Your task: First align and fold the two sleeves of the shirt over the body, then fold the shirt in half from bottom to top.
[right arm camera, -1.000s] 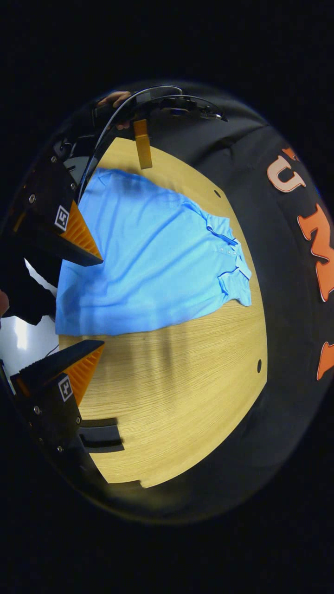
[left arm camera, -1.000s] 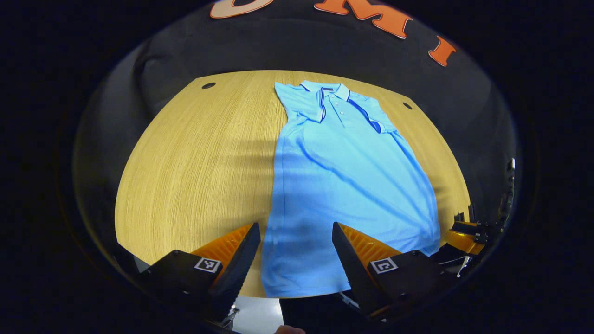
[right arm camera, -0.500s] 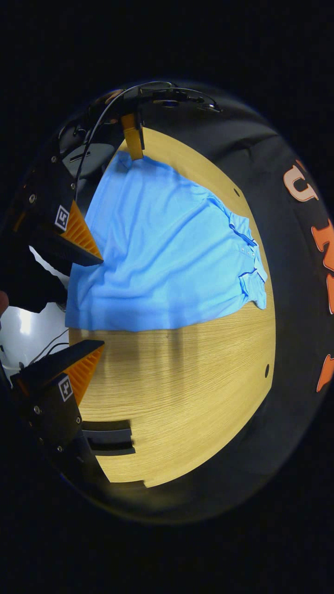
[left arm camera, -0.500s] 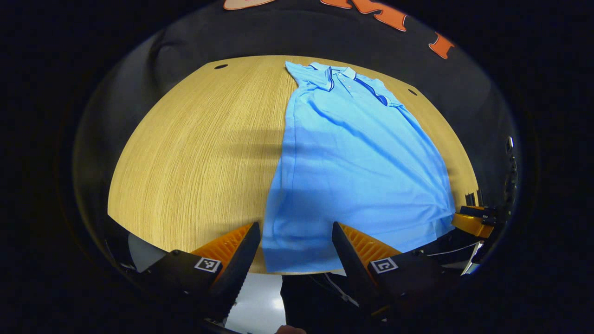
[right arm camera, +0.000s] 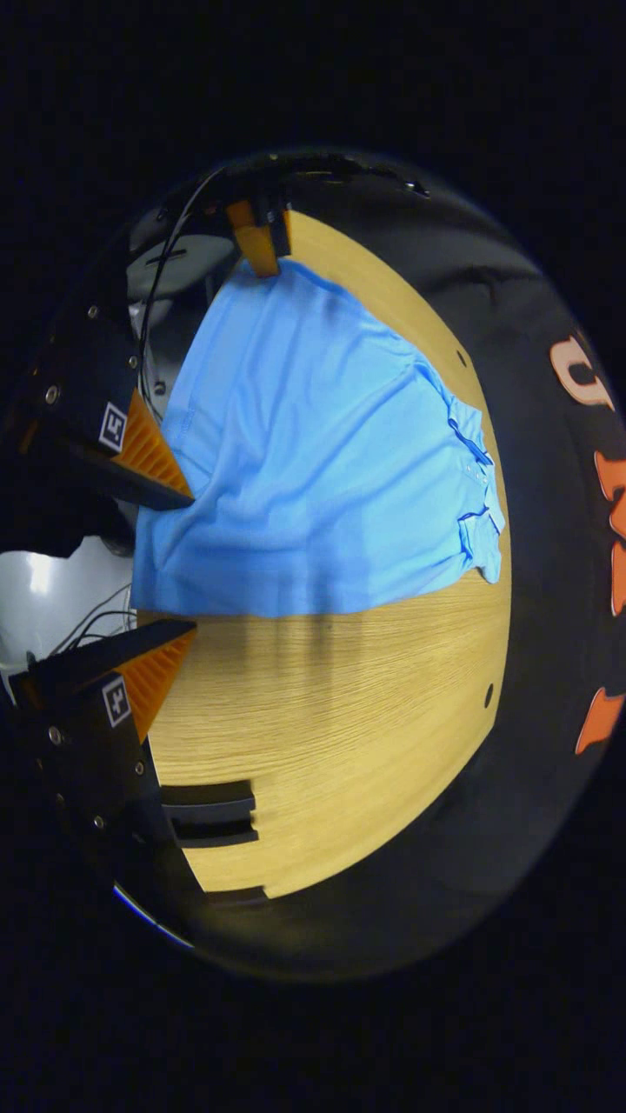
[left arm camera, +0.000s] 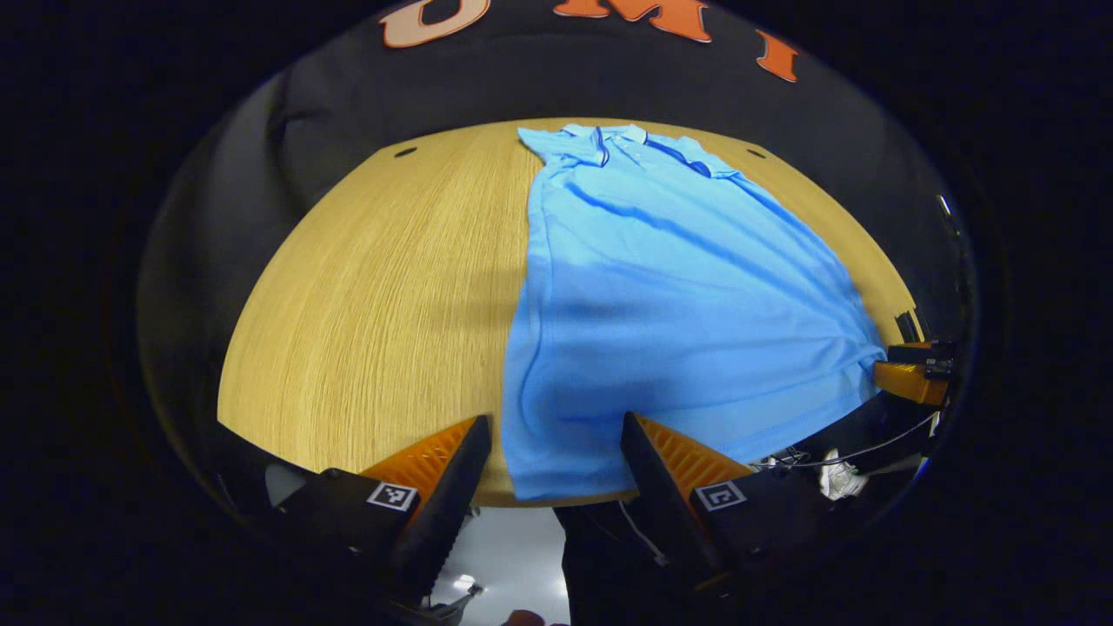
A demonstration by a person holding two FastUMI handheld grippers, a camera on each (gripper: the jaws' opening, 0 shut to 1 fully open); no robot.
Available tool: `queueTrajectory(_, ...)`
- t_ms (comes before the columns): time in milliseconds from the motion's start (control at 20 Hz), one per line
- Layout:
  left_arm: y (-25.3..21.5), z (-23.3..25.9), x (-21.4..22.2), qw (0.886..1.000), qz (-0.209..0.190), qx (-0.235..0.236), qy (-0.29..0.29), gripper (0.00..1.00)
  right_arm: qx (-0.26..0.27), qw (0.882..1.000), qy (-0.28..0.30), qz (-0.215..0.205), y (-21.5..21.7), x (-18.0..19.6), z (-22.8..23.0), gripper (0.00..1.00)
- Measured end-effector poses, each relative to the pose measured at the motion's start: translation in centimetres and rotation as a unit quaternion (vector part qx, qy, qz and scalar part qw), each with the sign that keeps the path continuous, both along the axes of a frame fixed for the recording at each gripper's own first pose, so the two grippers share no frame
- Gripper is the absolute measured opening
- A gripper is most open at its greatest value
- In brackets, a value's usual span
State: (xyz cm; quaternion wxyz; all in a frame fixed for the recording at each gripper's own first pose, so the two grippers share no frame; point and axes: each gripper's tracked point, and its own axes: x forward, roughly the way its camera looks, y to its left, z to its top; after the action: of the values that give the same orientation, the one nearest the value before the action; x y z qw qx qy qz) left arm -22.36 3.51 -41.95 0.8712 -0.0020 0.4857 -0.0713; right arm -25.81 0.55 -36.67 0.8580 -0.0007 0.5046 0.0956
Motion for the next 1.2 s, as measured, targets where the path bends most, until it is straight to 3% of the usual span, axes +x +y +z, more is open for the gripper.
queueTrajectory(50, 0.0, 0.0, 0.2, 1.000, 0.007, -0.002, -0.007, 0.99, 0.004, 1.000, -0.001, 0.000, 0.5, 0.1, 0.1, 0.76)
queueTrajectory(150, -0.1, 0.0, 0.4, 1.000, 0.016, -0.002, -0.007, 1.00, 0.010, 1.000, -0.002, -0.016, 0.5, 0.8, 0.1, 0.63)
queueTrajectory(250, -0.4, 0.1, 0.8, 1.000, 0.021, -0.003, -0.006, 1.00, 0.014, 0.998, 0.001, -0.056, 0.2, 1.4, -0.1, 0.32)
queueTrajectory(300, -0.6, 0.0, 0.8, 1.000, 0.024, -0.003, 0.003, 0.92, 0.014, 0.998, 0.007, -0.059, 0.5, 1.4, -0.1, 0.20)
queueTrajectory(350, -1.0, -0.1, 1.0, 1.000, 0.026, -0.005, 0.009, 0.79, 0.012, 0.999, 0.008, -0.050, 0.9, 1.6, 0.0, 0.19)
queueTrajectory(500, -1.9, 0.0, 1.6, 0.999, 0.031, 0.003, 0.015, 0.28, 0.061, 0.996, 0.024, -0.062, 2.3, 2.0, 0.1, 0.07)
queueTrajectory(550, -1.9, 0.0, 1.6, 0.999, 0.034, 0.002, 0.018, 0.16, 0.082, 0.993, 0.034, -0.077, 2.6, 2.1, 0.2, 0.04)
queueTrajectory(600, -2.4, 0.1, 1.8, 0.999, 0.033, -0.007, 0.019, 0.10, 0.098, 0.990, 0.037, -0.091, 2.7, 2.3, 0.4, 0.02)
queueTrajectory(850, -1.9, 2.9, 4.1, 0.999, 0.045, -0.020, -0.018, 0.03, 0.107, 0.991, -0.002, -0.082, 2.0, 5.0, 3.1, 0.02)
queueTrajectory(1200, -2.1, 9.3, 9.9, 0.995, 0.048, -0.022, -0.088, 0.05, 0.092, 0.989, -0.090, -0.067, 0.7, 10.6, 8.3, 0.02)
